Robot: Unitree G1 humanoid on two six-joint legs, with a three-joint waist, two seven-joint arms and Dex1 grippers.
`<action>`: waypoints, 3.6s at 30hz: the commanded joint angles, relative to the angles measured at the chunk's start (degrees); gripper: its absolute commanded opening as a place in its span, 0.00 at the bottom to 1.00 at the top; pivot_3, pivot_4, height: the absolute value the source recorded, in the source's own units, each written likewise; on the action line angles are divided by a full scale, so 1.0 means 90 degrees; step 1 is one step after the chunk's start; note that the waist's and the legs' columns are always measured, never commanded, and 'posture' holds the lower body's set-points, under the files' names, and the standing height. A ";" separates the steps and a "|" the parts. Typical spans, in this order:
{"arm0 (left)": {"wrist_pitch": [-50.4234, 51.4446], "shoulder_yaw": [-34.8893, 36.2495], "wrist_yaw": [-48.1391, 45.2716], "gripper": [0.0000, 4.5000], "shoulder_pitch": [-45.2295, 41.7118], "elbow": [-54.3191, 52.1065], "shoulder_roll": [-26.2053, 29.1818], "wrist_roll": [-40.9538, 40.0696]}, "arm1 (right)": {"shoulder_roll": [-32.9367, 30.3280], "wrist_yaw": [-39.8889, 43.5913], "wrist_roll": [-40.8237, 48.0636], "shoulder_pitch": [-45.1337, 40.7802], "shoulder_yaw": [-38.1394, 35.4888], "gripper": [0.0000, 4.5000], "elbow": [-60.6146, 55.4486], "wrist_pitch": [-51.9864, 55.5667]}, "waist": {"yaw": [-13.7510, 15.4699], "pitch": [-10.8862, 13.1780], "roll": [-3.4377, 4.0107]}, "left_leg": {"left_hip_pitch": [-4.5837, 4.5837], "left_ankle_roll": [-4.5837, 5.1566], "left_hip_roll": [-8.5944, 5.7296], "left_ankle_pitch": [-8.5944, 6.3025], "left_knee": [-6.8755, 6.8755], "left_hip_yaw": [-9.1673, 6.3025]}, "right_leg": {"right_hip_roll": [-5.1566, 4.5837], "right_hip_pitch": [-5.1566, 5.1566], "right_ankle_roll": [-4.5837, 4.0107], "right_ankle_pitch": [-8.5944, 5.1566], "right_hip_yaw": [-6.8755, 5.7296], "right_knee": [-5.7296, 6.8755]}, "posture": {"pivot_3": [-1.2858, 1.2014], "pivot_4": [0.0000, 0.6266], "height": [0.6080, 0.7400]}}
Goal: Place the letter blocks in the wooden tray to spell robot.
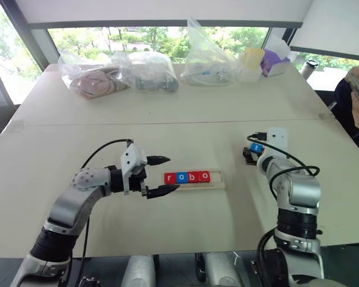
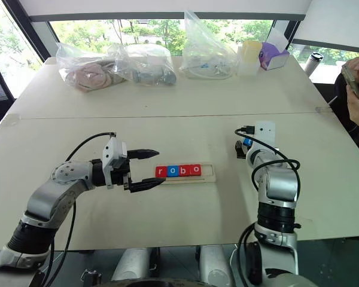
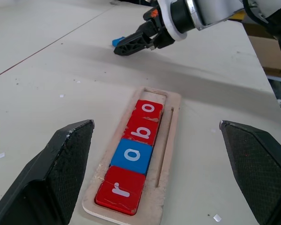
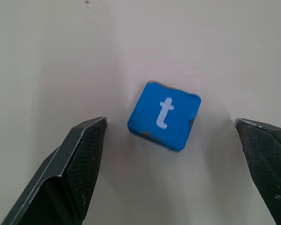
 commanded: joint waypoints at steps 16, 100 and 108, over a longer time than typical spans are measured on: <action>-0.0245 -0.0089 -0.0044 1.00 -0.0140 0.0072 -0.0197 0.0134 | 0.0369 -0.0473 0.0132 0.0008 -0.0035 0.98 0.0057 -0.0023 | -0.0036 -0.0004 -0.0003 | 0.0002 0.0000 0.0001 0.0000 -0.0006 -0.0002 | 0.0000 0.0001 -0.0002 0.0000 0.0000 -0.0003 | 0.52 0.24 1.00; -0.3301 -0.0616 -0.0494 1.00 -0.0943 0.1146 -0.0170 0.1568 | -0.4993 0.6917 0.1164 0.1232 0.2394 1.00 0.1634 -0.5113 | 0.0022 0.0015 -0.0003 | -0.0048 0.0003 -0.0008 -0.0002 0.0002 -0.0004 | -0.0006 -0.0027 0.0006 -0.0003 -0.0008 -0.0042 | 0.52 0.24 1.00; -0.3295 -0.0621 -0.0483 1.00 -0.0918 0.1176 -0.0196 0.1569 | -0.4951 0.6994 0.0973 0.1350 0.2442 0.25 0.1352 -0.5476 | 0.0021 0.0015 -0.0003 | -0.0004 0.0002 -0.0007 -0.0002 0.0003 0.0000 | -0.0008 0.0015 0.0026 -0.0016 -0.0005 -0.0042 | 0.52 0.24 1.00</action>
